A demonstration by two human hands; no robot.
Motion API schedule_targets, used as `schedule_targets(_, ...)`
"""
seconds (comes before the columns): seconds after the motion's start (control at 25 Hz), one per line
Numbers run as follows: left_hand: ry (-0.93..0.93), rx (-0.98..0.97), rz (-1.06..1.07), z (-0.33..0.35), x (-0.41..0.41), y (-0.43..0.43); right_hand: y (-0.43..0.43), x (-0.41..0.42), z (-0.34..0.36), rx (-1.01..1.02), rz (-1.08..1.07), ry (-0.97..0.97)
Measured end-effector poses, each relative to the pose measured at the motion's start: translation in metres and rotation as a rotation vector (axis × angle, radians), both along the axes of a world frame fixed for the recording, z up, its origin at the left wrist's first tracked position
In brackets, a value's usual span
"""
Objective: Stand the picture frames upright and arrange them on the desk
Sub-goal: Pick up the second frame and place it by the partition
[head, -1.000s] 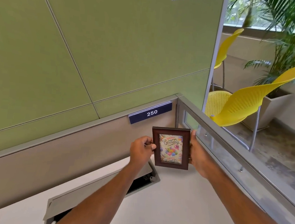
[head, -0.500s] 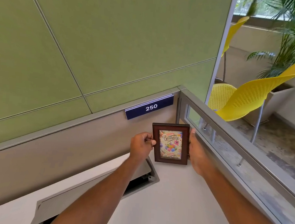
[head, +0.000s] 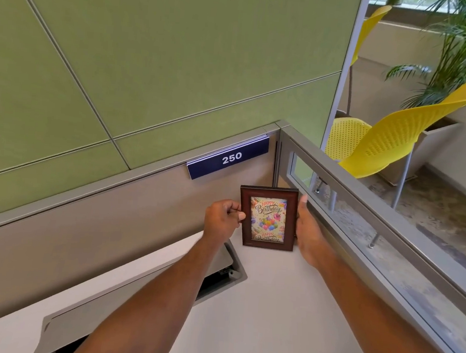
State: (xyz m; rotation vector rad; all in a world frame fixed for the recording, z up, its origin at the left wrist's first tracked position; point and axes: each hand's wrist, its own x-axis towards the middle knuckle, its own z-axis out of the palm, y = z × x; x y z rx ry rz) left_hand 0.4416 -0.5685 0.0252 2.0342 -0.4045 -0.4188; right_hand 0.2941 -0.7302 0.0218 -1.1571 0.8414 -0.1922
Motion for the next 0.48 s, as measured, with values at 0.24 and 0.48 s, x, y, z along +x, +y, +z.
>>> schedule_targets(0.24, 0.01, -0.016, 0.014, -0.0036, 0.0031, -0.0054, -0.0052, 0.0044, -0.0054, 0.007, -0.009, 0.001)
schedule_targets(0.48, -0.016, -0.021, 0.015, -0.0065, -0.0021, -0.0045, -0.003, -0.0037, -0.001, -0.032, -0.011, 0.002)
